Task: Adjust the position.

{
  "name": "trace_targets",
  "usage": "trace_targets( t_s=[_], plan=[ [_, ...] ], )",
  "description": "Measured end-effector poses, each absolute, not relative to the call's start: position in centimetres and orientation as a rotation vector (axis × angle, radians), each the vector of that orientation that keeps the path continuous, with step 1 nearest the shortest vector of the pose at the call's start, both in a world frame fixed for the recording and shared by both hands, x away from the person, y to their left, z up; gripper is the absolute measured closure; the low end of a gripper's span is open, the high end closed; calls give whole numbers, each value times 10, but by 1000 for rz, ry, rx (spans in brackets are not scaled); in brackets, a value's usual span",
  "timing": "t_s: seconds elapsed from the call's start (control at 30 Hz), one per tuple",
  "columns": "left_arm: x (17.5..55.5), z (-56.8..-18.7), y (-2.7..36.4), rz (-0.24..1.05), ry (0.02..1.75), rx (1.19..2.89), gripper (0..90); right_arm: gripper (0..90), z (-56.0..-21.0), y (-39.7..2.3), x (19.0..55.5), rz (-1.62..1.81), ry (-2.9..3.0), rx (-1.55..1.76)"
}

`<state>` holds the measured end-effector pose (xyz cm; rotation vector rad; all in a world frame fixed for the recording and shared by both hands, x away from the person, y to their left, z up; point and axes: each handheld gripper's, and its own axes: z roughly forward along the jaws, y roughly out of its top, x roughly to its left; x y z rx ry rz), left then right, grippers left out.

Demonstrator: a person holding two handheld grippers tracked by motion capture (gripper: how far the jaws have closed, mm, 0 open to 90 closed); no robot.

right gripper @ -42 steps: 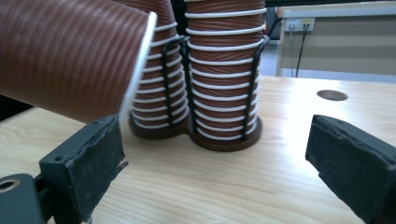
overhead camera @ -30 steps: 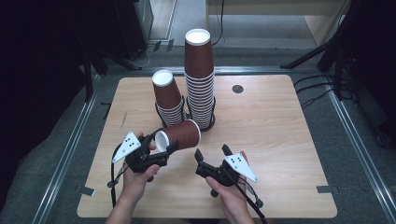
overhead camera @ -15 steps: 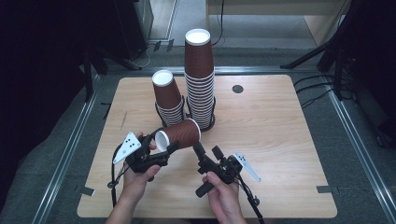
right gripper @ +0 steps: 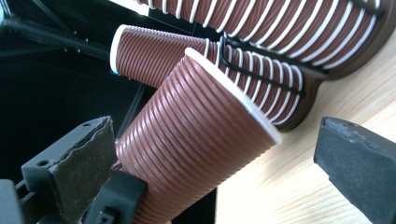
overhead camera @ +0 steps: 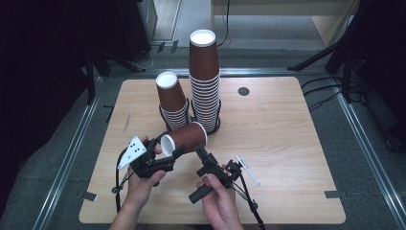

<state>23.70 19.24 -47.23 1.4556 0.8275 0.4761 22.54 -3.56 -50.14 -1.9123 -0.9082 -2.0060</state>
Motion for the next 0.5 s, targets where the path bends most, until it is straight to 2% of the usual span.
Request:
trace_targets(
  t_s=[0.5],
  plan=[
    [237, -478, 187, 480, 816, 1456, 226, 0, -502, -21, 233, -1853, -676, -1916]
  ],
)
